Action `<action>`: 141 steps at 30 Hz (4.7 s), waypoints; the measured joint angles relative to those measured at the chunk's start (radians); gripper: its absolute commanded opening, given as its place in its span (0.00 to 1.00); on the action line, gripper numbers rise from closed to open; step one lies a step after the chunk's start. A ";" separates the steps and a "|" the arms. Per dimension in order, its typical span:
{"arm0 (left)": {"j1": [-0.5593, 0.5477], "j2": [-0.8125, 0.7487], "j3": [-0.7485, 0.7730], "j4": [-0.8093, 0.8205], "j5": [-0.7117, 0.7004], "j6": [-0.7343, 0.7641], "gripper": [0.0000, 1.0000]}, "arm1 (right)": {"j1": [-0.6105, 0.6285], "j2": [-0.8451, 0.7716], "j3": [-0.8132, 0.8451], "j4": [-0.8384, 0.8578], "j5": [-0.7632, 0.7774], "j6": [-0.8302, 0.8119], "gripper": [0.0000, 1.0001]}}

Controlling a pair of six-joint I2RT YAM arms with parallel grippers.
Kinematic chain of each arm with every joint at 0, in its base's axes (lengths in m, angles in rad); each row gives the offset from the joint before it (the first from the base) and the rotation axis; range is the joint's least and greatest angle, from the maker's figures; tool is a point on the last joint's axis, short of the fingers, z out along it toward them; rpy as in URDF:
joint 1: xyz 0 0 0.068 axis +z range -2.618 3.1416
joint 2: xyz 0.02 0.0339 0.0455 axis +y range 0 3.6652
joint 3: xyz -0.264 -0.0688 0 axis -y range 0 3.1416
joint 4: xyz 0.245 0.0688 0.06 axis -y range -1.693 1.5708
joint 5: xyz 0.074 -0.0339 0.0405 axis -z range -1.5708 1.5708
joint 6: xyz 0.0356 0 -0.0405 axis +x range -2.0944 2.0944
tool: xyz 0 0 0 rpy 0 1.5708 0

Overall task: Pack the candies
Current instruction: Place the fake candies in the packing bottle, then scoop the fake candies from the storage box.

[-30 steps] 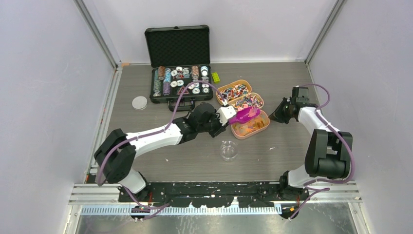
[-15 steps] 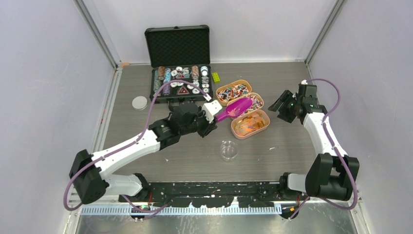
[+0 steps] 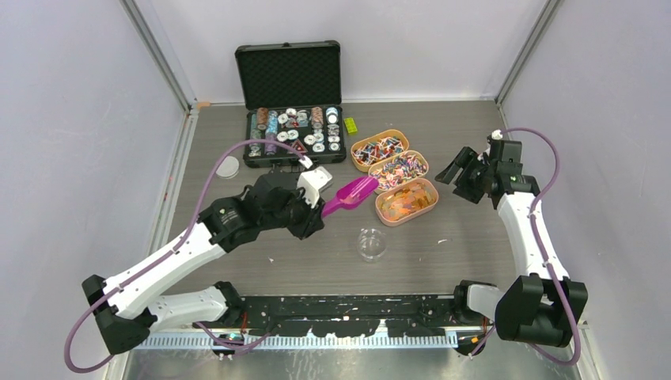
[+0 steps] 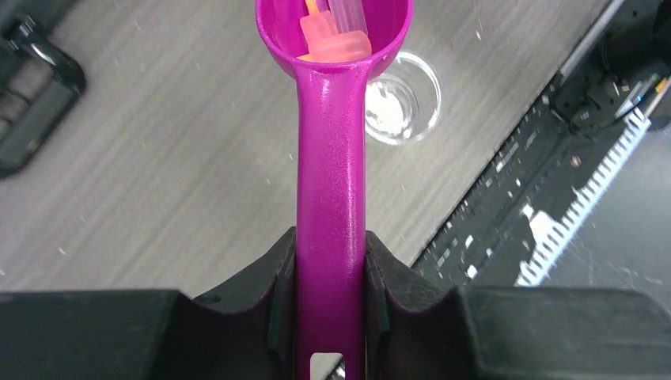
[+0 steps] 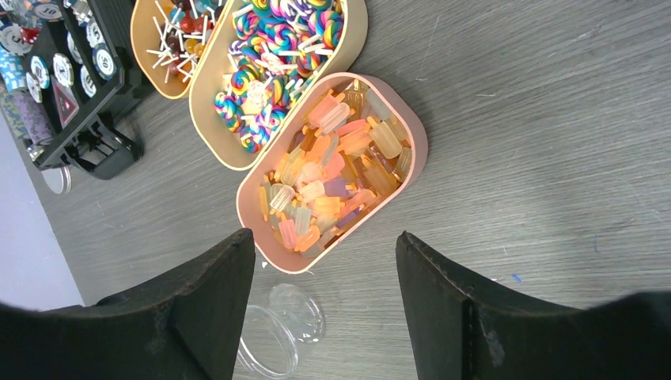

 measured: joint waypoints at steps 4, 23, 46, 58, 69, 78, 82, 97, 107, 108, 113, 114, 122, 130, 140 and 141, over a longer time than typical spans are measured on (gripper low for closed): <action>-0.021 -0.024 0.000 -0.108 0.023 -0.047 0.00 | 0.000 0.000 0.011 -0.012 -0.001 -0.007 0.70; -0.148 0.127 0.093 -0.353 0.037 -0.095 0.00 | 0.001 -0.024 0.013 -0.019 -0.016 -0.007 0.70; -0.167 0.383 0.303 -0.547 0.073 -0.094 0.00 | 0.001 -0.033 0.013 -0.020 -0.034 -0.006 0.70; -0.171 0.485 0.429 -0.684 0.069 -0.067 0.00 | 0.001 -0.034 0.014 -0.027 -0.033 -0.005 0.70; -0.172 0.492 0.487 -0.725 0.051 -0.055 0.00 | 0.002 -0.039 0.014 -0.027 -0.036 0.003 0.70; -0.157 0.504 0.618 -0.689 -0.051 0.013 0.00 | 0.002 -0.022 -0.022 0.002 -0.051 0.023 0.59; -0.132 0.558 0.755 -0.671 -0.066 0.067 0.00 | 0.002 0.038 -0.031 0.006 -0.030 0.013 0.53; -0.007 0.949 1.002 -0.635 -0.038 0.279 0.00 | 0.002 0.242 -0.051 0.079 0.056 0.000 0.37; -0.005 1.075 1.109 -0.638 0.002 0.339 0.00 | 0.002 0.322 -0.052 0.165 0.056 0.035 0.33; -0.005 1.081 1.109 -0.638 0.003 0.341 0.00 | 0.002 0.333 -0.053 0.171 0.056 0.036 0.33; -0.006 1.107 1.116 -0.639 0.006 0.348 0.00 | 0.002 0.365 -0.061 0.193 0.056 0.042 0.30; -0.006 1.113 1.118 -0.638 0.008 0.348 0.00 | 0.002 0.369 -0.063 0.197 0.056 0.043 0.29; -0.006 1.181 1.152 -0.639 0.027 0.348 0.00 | 0.011 0.380 -0.077 0.230 0.053 0.046 0.25; -0.006 1.218 1.163 -0.614 0.037 0.348 0.00 | 0.021 0.385 -0.077 0.236 0.055 0.038 0.17; -0.009 1.217 1.048 -0.495 0.035 0.347 0.00 | 0.024 0.383 -0.091 0.261 0.051 0.030 0.07; -0.009 1.216 1.022 -0.473 0.029 0.347 0.00 | 0.024 0.382 -0.092 0.263 0.051 0.030 0.06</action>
